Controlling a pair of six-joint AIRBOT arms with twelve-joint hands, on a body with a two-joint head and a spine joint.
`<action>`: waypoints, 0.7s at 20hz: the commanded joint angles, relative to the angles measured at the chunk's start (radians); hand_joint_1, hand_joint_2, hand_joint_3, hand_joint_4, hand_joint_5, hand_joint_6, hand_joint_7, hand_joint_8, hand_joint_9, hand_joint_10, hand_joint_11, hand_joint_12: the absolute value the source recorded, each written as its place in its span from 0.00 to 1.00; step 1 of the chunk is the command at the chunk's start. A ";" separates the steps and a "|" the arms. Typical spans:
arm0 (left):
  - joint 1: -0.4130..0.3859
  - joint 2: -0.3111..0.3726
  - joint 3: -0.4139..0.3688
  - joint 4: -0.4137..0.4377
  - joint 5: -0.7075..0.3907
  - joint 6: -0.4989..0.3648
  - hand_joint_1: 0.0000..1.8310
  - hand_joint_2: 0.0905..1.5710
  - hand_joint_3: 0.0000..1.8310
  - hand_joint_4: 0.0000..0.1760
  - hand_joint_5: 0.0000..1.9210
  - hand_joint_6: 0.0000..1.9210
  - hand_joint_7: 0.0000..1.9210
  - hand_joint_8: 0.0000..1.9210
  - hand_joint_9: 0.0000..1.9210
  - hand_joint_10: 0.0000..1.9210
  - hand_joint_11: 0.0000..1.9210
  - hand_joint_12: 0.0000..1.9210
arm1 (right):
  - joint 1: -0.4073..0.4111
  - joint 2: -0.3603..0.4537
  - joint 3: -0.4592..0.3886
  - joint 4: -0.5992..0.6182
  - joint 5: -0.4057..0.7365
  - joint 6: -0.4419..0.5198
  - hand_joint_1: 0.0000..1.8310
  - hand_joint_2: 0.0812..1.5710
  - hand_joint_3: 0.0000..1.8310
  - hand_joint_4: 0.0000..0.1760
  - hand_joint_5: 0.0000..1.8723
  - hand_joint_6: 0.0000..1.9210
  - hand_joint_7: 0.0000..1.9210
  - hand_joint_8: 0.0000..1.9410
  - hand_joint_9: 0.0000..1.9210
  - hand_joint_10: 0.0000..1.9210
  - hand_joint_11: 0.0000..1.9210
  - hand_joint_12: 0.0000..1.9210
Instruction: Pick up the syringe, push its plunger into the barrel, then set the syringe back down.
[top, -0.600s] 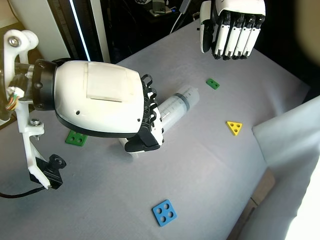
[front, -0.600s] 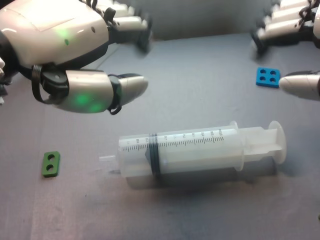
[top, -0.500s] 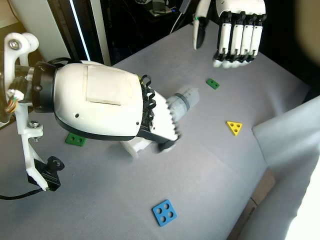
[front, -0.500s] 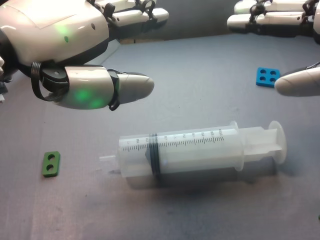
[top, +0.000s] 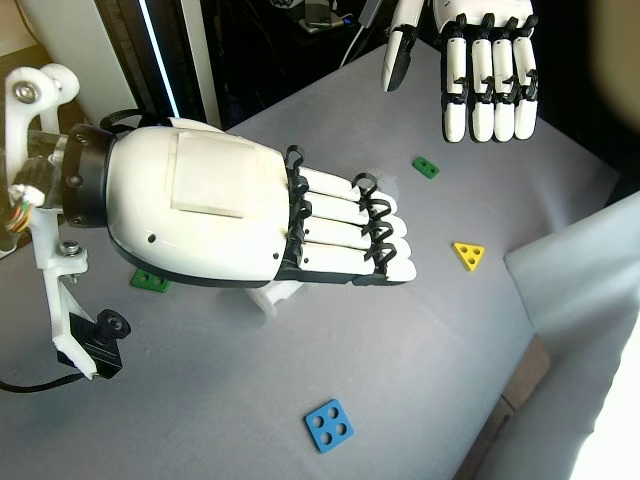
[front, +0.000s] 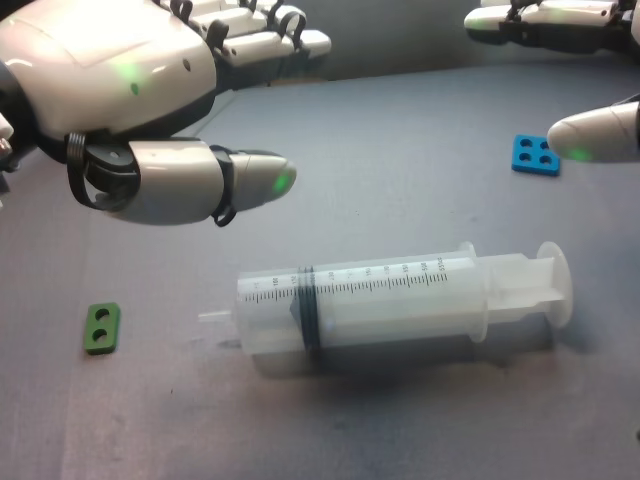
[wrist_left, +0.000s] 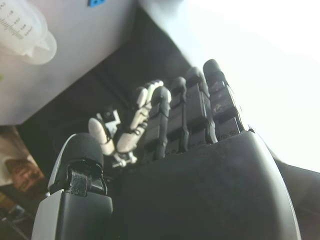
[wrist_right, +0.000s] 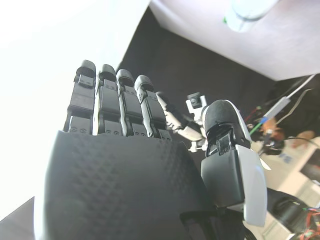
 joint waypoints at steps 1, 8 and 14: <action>-0.016 0.005 0.004 -0.006 -0.090 0.004 0.00 0.88 0.01 0.00 0.08 0.00 0.06 0.00 0.05 0.00 0.00 0.15 | 0.006 -0.001 -0.002 0.051 0.044 0.004 0.00 0.80 0.06 0.00 0.02 0.00 0.00 0.00 0.00 0.00 0.00 0.00; -0.024 0.007 -0.019 -0.334 -0.069 0.227 0.02 0.81 0.00 0.00 0.06 0.00 0.06 0.00 0.06 0.00 0.00 0.20 | -0.002 -0.001 -0.002 0.051 0.041 0.003 0.00 0.81 0.05 0.00 0.02 0.00 0.00 0.00 0.00 0.00 0.00 0.00; -0.030 0.012 -0.015 -0.468 -0.001 0.353 0.26 0.69 0.00 0.00 0.02 0.00 0.02 0.00 0.03 0.00 0.00 0.16 | -0.003 -0.001 -0.002 0.051 0.022 -0.007 0.00 0.81 0.05 0.00 0.01 0.00 0.00 0.00 0.00 0.00 0.00 0.00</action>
